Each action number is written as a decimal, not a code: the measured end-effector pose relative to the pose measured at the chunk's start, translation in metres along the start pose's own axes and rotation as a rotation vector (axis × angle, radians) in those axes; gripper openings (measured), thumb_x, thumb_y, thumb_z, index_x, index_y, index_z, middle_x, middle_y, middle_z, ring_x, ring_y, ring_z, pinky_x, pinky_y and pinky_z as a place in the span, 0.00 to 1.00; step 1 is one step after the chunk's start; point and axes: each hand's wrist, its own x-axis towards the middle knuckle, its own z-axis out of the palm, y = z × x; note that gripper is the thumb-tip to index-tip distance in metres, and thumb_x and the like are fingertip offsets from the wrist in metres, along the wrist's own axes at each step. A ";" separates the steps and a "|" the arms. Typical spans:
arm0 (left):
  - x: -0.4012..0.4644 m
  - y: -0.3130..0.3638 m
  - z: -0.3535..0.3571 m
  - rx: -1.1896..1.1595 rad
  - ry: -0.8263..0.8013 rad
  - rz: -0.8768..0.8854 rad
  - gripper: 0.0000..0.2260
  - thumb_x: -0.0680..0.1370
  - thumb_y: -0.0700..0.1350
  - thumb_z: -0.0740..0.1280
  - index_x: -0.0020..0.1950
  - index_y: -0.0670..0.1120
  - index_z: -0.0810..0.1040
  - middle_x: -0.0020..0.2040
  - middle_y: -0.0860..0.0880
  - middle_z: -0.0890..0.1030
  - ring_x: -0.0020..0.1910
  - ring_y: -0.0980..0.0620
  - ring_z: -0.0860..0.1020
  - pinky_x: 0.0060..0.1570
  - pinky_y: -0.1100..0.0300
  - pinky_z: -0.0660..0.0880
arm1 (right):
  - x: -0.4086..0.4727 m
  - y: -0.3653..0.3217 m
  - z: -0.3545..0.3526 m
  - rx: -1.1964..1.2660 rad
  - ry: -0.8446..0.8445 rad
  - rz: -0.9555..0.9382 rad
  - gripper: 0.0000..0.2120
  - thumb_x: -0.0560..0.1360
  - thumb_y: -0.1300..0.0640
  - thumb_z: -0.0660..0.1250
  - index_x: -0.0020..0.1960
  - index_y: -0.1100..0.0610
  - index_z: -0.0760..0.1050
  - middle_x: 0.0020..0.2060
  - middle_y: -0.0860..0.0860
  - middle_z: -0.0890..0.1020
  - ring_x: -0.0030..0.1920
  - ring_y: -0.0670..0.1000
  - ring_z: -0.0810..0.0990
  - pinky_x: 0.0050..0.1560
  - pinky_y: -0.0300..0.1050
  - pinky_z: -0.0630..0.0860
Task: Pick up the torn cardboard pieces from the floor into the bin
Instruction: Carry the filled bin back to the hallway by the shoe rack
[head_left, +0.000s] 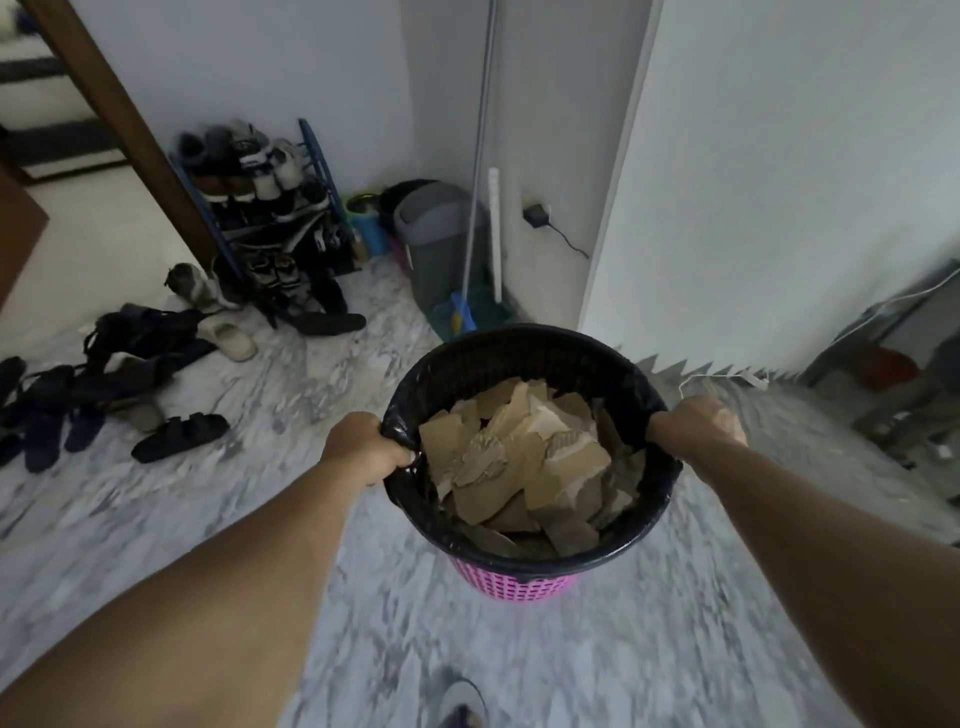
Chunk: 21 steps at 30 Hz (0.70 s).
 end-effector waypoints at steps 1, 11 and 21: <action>0.015 0.007 -0.004 0.000 0.003 -0.001 0.10 0.67 0.44 0.78 0.38 0.42 0.78 0.38 0.44 0.79 0.39 0.45 0.79 0.38 0.55 0.78 | 0.012 -0.014 0.000 -0.006 -0.002 -0.010 0.09 0.68 0.57 0.69 0.42 0.63 0.77 0.36 0.56 0.79 0.36 0.55 0.79 0.27 0.40 0.71; 0.179 0.064 -0.034 -0.021 0.013 -0.017 0.13 0.65 0.45 0.79 0.38 0.41 0.78 0.38 0.42 0.80 0.40 0.44 0.80 0.39 0.54 0.77 | 0.149 -0.132 0.022 -0.117 -0.049 -0.037 0.09 0.70 0.56 0.69 0.44 0.63 0.79 0.37 0.56 0.82 0.37 0.55 0.81 0.26 0.38 0.68; 0.294 0.113 -0.029 -0.010 0.013 -0.073 0.16 0.65 0.45 0.80 0.33 0.43 0.73 0.33 0.45 0.76 0.36 0.46 0.77 0.31 0.59 0.68 | 0.270 -0.198 0.044 -0.099 -0.130 -0.070 0.12 0.70 0.53 0.75 0.39 0.61 0.76 0.34 0.53 0.79 0.31 0.51 0.77 0.25 0.37 0.69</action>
